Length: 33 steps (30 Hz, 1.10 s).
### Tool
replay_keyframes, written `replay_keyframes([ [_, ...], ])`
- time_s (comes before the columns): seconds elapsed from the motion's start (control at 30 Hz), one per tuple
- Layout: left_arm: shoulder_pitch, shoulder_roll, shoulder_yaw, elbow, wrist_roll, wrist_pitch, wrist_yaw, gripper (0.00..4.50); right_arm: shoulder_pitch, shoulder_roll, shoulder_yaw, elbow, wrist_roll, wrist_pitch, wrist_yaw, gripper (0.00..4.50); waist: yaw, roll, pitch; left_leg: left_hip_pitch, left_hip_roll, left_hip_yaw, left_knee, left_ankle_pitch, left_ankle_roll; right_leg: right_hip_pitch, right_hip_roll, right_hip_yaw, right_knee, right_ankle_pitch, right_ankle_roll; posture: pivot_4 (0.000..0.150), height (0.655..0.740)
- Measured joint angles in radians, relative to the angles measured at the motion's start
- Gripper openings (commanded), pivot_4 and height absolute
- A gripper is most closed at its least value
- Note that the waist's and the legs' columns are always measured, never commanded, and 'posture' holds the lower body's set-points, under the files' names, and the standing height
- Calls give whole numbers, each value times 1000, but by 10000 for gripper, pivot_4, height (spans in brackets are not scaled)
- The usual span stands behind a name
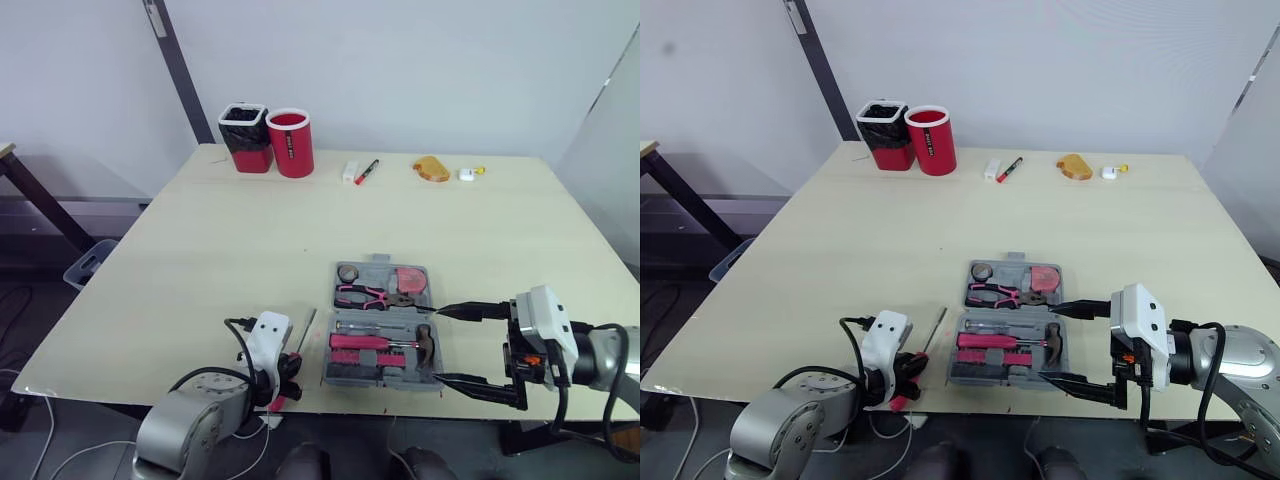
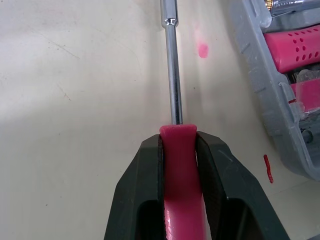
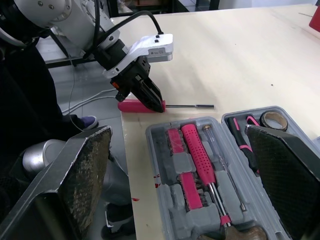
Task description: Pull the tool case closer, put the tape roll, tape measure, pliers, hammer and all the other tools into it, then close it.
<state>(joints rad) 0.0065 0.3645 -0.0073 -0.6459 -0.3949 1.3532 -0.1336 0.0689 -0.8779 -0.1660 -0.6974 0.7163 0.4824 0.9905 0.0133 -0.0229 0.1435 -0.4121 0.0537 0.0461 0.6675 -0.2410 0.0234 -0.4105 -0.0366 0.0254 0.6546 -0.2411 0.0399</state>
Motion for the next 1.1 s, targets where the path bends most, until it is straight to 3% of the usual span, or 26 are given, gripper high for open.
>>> replay_keyframes([
  [0.3,10,69,41,63,-27,-109,-142,4474,-3,1,1,0,-2,0,-15,45000,0,0,1,-1,1,0,0,0,0,-1,0,-1,0,0,0,1500,7400],
  [0.5,-26,283,157,133,-158,-248,-457,4098,-8,21,4,2,-8,-5,-24,45000,-1,-2,3,-2,3,0,-1,0,0,-3,-1,-2,-1,0,-1,1500,7400],
  [0.6,-95,408,149,169,-204,-287,-625,4095,-7,25,7,2,-17,-10,-29,45000,3,-3,4,-2,3,-1,-1,0,0,-3,-2,-4,-3,0,-1,1500,7400],
  [0.63,-158,484,123,194,-221,-306,-723,4092,-1,25,6,1,-23,-14,-30,45000,5,-3,5,-3,3,-2,-2,0,0,-3,-3,-5,-4,0,-1,1500,7400],
  [0.8,-354,610,-51,226,-204,-402,-952,4070,79,18,-31,-11,-28,-27,-15,45000,2,-1,6,-4,1,2,-5,-2,4,-1,-5,-3,-11,0,-1,1500,7400],
  [1.1,-649,581,-408,194,-69,-353,-1016,4070,255,-11,-230,-54,-24,-29,26,45000,3,-3,7,-4,-1,3,-5,-3,4,1,2,-3,-12,-1,1,1500,7400],
])
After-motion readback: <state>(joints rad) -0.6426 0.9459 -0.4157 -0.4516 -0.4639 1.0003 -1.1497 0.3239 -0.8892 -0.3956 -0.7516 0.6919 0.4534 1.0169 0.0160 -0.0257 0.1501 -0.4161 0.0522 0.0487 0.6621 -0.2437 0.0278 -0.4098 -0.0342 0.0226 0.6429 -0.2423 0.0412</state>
